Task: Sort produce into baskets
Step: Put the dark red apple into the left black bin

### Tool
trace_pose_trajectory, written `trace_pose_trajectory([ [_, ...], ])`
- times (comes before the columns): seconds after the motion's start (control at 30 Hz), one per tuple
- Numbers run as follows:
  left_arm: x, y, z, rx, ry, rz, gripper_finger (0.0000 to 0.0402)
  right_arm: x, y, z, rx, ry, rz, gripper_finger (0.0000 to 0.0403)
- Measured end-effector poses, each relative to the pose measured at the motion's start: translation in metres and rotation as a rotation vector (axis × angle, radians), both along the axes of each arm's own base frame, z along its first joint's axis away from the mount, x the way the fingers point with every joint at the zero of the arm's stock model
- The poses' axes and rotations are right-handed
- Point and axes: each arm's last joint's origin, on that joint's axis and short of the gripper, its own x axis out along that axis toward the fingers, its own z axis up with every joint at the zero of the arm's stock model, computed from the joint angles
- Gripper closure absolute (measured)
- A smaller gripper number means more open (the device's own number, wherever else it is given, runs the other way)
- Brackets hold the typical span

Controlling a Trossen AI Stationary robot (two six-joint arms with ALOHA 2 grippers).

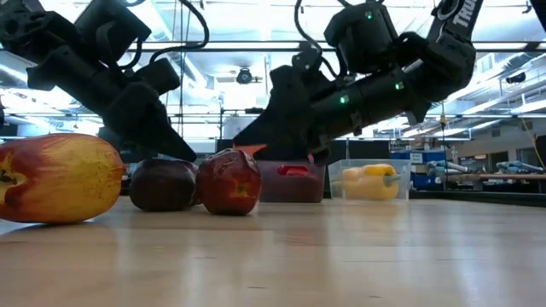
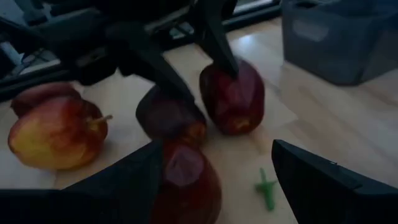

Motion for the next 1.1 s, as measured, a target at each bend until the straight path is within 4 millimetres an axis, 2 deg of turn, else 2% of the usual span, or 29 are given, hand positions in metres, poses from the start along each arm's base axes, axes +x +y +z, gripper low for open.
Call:
trace_pose_trajectory([
  [0.23, -0.002, 0.0, -0.002, 0.001, 0.027, 0.012, 0.0186, 0.001, 0.004, -0.008, 0.063, 0.017, 0.045, 0.0094],
  [0.4, -0.006, -0.002, 0.002, 0.002, 0.039, -0.002, 0.0186, -0.001, 0.023, -0.008, 0.139, 0.026, 0.189, 0.0094],
  [0.53, -0.019, 0.0, 0.007, 0.014, 0.093, 0.009, 0.0186, -0.004, 0.041, -0.008, 0.178, 0.036, 0.288, 0.0094],
  [0.67, -0.029, 0.002, 0.018, 0.013, 0.072, 0.015, 0.0186, -0.009, 0.056, -0.004, 0.167, 0.034, 0.326, 0.0094],
  [0.77, -0.032, 0.002, 0.027, 0.006, 0.012, 0.016, 0.0186, -0.011, 0.059, 0.005, 0.102, 0.011, 0.3, 0.0094],
  [0.9, -0.032, 0.002, 0.033, 0.02, -0.037, 0.008, 0.0186, -0.011, 0.051, 0.013, -0.054, -0.007, 0.132, 0.0094],
  [1.0, -0.032, 0.002, 0.034, 0.016, -0.048, 0.011, 0.0186, -0.01, 0.029, 0.005, -0.124, 0.091, 0.023, 0.0094],
  [1.1, -0.032, 0.003, 0.034, 0.0, -0.048, 0.034, 0.0186, -0.01, 0.006, -0.005, -0.08, 0.185, -0.013, 0.0101],
])
